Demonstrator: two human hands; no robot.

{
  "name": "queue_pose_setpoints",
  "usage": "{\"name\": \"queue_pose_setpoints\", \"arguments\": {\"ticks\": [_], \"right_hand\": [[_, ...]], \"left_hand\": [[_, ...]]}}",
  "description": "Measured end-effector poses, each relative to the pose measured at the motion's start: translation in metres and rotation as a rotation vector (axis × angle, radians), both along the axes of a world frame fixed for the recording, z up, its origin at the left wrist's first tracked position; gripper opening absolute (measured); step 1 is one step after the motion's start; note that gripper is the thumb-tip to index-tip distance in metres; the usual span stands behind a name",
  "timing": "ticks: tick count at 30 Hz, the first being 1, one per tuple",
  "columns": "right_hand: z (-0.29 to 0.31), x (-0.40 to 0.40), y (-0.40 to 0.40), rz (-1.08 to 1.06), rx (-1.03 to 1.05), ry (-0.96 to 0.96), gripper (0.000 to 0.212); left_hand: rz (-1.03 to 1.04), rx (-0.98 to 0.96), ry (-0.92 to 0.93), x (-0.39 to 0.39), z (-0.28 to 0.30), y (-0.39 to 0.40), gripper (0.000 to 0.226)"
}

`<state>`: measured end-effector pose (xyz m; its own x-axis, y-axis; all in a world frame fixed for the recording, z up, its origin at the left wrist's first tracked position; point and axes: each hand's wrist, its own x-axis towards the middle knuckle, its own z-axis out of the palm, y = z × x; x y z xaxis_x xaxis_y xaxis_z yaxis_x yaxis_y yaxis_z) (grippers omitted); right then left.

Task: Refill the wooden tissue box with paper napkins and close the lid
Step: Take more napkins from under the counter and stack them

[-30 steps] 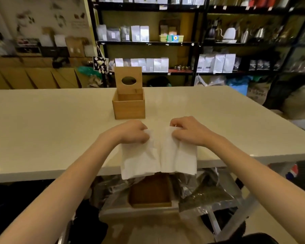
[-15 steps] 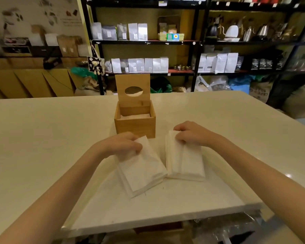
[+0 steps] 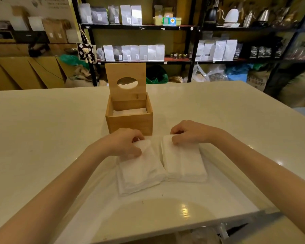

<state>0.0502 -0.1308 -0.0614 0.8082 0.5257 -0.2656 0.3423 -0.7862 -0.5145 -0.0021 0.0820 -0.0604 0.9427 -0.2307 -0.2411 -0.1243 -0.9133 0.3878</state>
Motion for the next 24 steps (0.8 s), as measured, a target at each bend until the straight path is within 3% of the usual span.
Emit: {"name": "queue_pose_setpoints", "arguments": {"ticks": [5,8,12,14,18,21,24], "right_hand": [[0.006,0.012,0.002,0.087,-0.057,0.087,0.023],[0.018,0.016,-0.005,0.086,0.024,0.160,0.014],[0.041,0.022,-0.030,0.034,0.241,0.167,0.016],[0.047,0.025,-0.043,-0.025,0.376,0.202,0.018],[0.045,0.029,-0.062,-0.184,0.538,0.258,0.015],[0.038,0.028,-0.073,-0.276,0.537,0.296,0.025],[0.029,0.026,-0.079,-0.291,0.518,0.359,0.022]], "left_hand": [[-0.059,0.058,-0.145,0.003,0.006,-0.009,0.046],[-0.066,-0.090,-0.192,0.005,0.011,-0.021,0.038],[0.028,-0.537,0.071,0.009,0.015,-0.036,0.061],[0.031,-0.649,0.213,0.012,0.015,-0.042,0.071],[0.050,-0.706,0.286,0.020,0.012,-0.054,0.048],[0.160,-0.798,0.270,0.026,0.010,-0.056,0.036],[0.206,-0.796,0.236,0.029,0.010,-0.057,0.030]]}}
